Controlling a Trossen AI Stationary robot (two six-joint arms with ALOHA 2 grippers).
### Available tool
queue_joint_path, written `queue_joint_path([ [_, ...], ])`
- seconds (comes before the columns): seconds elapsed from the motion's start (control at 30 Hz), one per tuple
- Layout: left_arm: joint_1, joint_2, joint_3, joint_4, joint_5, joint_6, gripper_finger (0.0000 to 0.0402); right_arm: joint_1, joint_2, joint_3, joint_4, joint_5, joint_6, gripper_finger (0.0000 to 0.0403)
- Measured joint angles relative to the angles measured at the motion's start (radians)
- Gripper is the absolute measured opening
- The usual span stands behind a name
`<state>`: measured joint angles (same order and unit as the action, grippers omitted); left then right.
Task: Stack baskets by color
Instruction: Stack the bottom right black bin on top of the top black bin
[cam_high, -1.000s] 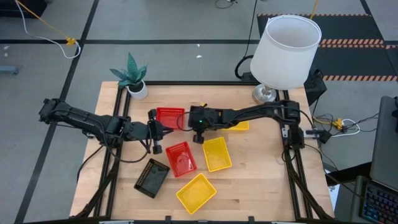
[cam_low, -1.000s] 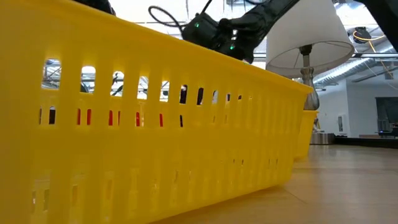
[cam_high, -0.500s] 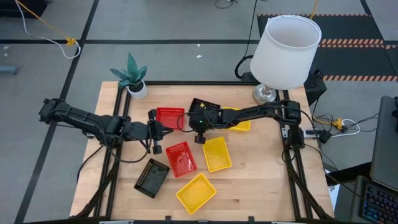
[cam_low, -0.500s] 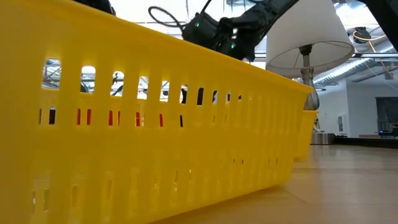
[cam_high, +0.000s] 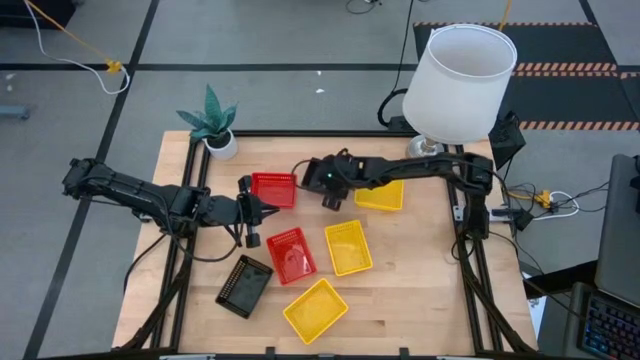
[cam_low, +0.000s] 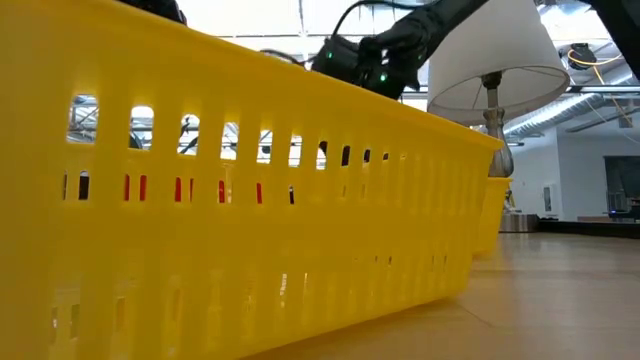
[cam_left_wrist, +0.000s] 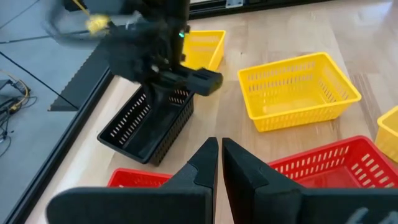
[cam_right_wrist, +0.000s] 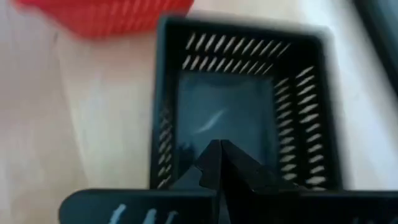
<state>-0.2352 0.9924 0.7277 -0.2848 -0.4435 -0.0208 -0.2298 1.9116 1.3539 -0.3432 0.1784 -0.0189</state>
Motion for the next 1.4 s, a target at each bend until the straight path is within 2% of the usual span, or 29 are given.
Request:
queue_joint_path([
  [0.37, 0.0, 0.0, 0.0, -0.002, 0.0, -0.001, 0.0026, 0.009, 0.017, 0.0, 0.024, -0.103, -0.002, 0.0002],
  [0.9, 0.0, 0.0, 0.0, -0.002, 0.0, -0.002, 0.0026, 0.061, 0.017, 0.0, 0.052, -0.184, -0.048, 0.0002],
  [1.13, 0.0, 0.0, 0.0, -0.002, 0.0, -0.004, 0.0026, 0.079, 0.017, 0.0, 0.067, -0.184, -0.074, 0.0002],
  [1.4, 0.0, 0.0, 0.0, -0.003, 0.0, -0.005, 0.0026, 0.097, -0.037, 0.0, 0.004, -0.18, -0.063, 0.0002],
])
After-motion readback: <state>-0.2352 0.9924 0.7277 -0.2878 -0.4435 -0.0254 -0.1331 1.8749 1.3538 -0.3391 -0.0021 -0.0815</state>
